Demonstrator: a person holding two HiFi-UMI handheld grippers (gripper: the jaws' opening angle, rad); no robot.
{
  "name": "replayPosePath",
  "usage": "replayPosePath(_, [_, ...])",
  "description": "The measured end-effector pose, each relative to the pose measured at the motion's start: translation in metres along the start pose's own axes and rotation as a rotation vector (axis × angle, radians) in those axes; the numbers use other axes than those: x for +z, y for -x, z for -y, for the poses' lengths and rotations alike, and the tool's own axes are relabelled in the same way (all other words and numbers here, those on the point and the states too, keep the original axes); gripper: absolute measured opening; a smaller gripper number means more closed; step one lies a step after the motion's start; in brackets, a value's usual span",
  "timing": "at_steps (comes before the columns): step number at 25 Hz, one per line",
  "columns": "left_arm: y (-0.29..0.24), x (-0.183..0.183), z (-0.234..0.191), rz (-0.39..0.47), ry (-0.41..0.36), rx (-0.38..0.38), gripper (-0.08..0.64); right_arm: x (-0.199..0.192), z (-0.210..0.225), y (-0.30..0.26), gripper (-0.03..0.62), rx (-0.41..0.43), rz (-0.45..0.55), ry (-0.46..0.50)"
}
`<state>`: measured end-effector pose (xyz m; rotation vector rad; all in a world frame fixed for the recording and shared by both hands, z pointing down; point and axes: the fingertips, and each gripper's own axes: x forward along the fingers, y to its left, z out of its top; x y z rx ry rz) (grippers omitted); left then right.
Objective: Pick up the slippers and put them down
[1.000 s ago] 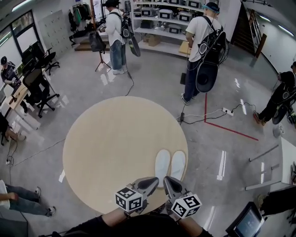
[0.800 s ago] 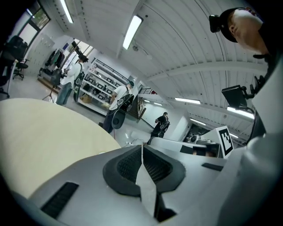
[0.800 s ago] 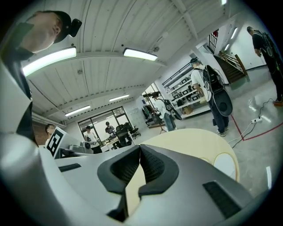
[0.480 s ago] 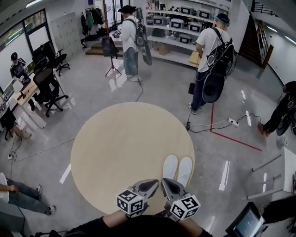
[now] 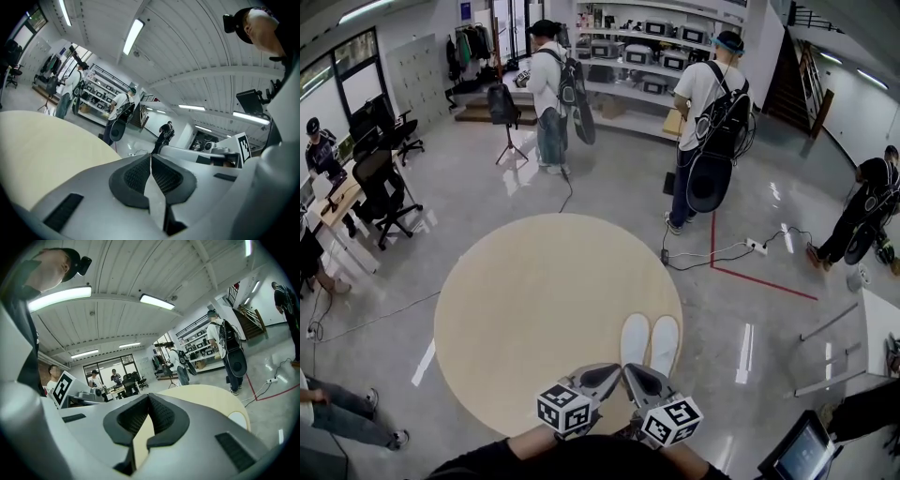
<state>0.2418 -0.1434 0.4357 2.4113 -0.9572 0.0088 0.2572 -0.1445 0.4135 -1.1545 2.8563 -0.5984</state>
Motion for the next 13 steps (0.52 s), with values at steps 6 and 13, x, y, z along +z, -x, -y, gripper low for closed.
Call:
replayPosePath(6, [0.001,-0.001,0.003,-0.011,0.003,-0.021,0.025,-0.003,0.000,0.003,0.015,-0.028,0.002,-0.013])
replayPosePath(13, [0.004,-0.005,0.010,-0.021,0.000,-0.036,0.025,-0.004,-0.004,0.011,0.015,-0.045,0.006,-0.008])
